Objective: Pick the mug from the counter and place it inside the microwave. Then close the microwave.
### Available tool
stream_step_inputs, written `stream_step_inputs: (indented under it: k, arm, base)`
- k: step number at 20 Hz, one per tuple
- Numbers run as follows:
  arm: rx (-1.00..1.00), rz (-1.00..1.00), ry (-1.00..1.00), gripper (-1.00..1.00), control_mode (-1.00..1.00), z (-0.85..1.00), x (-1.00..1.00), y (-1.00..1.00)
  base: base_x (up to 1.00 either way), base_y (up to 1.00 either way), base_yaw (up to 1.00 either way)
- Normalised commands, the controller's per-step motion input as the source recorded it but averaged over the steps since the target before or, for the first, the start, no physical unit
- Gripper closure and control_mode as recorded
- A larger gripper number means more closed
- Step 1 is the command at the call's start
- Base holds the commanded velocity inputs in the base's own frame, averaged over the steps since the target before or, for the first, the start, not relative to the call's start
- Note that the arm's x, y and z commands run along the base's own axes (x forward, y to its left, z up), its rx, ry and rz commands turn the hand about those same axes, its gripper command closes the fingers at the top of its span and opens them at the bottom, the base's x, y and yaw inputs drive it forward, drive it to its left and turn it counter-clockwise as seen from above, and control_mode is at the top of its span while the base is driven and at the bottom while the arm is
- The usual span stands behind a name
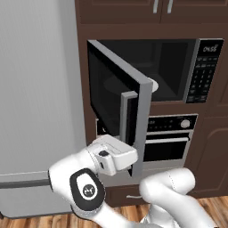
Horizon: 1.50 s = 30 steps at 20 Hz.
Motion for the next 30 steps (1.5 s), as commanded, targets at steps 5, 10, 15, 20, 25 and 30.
stream_step_inputs:
  k: [5,10,15,20,25,30]
  arm:
    - [0.00,0.21,0.11,-1.00,-1.00,0.36,0.00,-0.39]
    - [0.02,0.16,0.16,-1.00,-1.00,0.27,0.00,-0.64]
    - [0.05,0.07,0.14,-1.00,-1.00,0.12,0.08,-0.74]
    - [0.02,0.00,0.06,-1.00,-1.00,0.01,0.17,-0.56]
    - [0.02,0.00,0.04,-1.00,-1.00,0.00,0.42,-0.51]
    - [0.05,0.00,0.04,-1.00,-1.00,0.00,0.62,-0.49]
  base:
    - [0.00,0.00,0.00]
    - [0.00,0.00,0.00]
    - [0.00,0.00,0.00]
    - [0.00,0.00,0.00]
    - [0.00,0.00,0.00]
    - [0.00,0.00,0.00]
